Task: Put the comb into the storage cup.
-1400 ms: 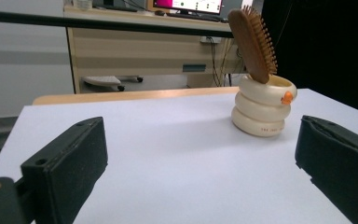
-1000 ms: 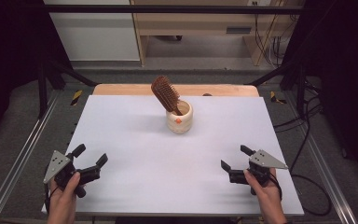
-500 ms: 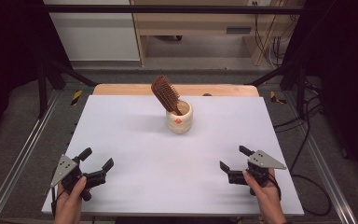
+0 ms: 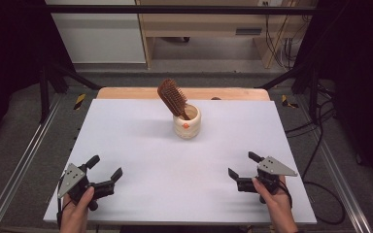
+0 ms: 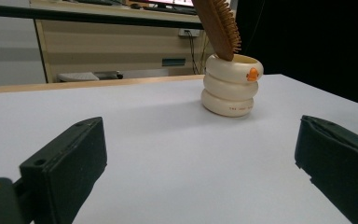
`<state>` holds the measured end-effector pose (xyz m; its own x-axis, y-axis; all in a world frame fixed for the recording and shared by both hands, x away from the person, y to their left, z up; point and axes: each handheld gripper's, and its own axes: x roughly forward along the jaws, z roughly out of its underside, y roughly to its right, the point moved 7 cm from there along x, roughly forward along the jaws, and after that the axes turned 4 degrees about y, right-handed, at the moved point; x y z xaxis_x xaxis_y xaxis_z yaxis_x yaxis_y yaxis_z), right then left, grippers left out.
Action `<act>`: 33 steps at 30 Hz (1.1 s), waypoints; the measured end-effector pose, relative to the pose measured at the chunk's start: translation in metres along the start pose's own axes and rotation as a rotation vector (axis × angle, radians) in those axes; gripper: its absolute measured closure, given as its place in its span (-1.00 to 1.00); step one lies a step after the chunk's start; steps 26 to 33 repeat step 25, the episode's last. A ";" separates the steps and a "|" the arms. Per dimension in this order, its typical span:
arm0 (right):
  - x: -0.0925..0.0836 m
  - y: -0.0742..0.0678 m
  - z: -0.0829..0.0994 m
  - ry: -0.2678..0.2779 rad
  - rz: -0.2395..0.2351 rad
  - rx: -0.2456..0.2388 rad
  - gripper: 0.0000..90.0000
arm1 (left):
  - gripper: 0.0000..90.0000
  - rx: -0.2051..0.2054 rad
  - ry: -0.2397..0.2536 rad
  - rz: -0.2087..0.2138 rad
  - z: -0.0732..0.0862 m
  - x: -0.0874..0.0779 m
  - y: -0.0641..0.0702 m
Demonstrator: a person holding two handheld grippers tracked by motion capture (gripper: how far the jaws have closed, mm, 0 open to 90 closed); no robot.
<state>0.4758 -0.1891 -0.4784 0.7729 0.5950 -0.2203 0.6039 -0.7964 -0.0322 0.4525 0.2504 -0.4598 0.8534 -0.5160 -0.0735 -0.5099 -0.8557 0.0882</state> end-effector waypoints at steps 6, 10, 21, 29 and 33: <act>0.001 0.000 0.000 0.007 -0.004 -0.004 -0.90 | -0.95 0.004 0.000 0.016 0.001 0.001 0.006; 0.001 0.000 0.000 0.015 -0.002 -0.007 -0.91 | -0.94 0.000 -0.002 0.032 0.001 0.002 0.011; 0.003 -0.002 0.000 0.023 -0.009 -0.025 -0.91 | -0.94 -0.013 0.029 0.023 -0.004 0.001 0.020; 0.003 -0.002 0.000 0.024 -0.008 -0.025 -0.91 | -0.95 -0.018 0.032 0.012 -0.002 0.000 0.014; 0.003 -0.002 0.000 0.024 -0.008 -0.025 -0.91 | -0.95 -0.018 0.032 0.012 -0.002 0.000 0.014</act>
